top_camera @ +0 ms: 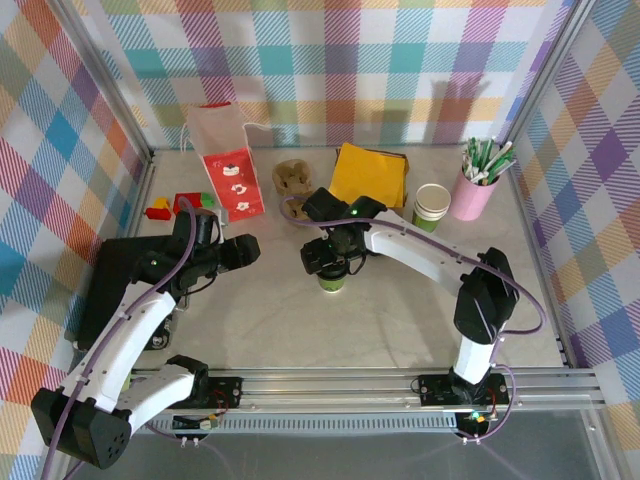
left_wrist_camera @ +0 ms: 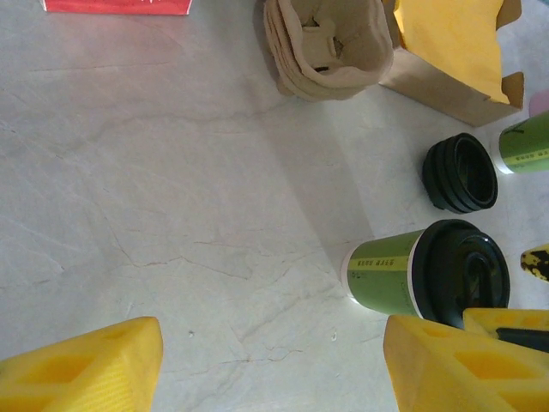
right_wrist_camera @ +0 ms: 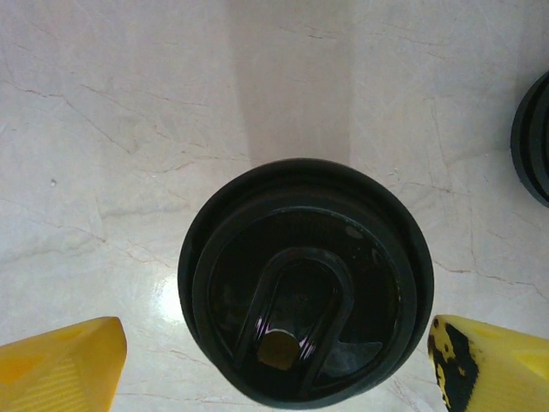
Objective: Pack the takeout coffee
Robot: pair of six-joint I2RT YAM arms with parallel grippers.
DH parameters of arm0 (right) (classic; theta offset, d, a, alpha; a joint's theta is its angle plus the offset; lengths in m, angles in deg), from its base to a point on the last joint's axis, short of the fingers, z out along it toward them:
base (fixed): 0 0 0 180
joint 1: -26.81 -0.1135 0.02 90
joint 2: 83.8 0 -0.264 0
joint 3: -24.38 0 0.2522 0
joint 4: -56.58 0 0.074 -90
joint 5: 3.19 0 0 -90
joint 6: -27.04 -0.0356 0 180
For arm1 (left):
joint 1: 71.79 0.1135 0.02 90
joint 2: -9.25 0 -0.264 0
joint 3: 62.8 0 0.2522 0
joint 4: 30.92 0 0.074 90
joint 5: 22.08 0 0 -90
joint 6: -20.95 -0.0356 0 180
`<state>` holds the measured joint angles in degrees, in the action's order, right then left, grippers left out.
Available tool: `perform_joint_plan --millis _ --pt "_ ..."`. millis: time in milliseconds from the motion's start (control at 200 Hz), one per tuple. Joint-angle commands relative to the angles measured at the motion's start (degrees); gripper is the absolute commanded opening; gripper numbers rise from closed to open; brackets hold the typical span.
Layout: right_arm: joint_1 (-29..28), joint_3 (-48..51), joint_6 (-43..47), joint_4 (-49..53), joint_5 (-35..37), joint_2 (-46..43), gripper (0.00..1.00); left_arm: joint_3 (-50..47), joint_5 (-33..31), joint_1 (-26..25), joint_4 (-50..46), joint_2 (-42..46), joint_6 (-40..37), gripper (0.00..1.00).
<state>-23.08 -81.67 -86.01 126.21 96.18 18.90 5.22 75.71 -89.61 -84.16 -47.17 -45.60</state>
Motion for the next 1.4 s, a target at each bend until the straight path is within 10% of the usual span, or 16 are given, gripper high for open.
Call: perform_joint_plan --millis 0,1395 --pt "-0.4 -2.2 -0.3 3.1 2.2 1.3 0.90 -1.1 1.4 0.3 -0.2 0.4 -1.1 0.69" --pt "-1.5 -6.0 -1.4 6.4 3.4 6.3 0.81 -2.8 3.1 0.3 1.5 0.9 -1.0 0.68"
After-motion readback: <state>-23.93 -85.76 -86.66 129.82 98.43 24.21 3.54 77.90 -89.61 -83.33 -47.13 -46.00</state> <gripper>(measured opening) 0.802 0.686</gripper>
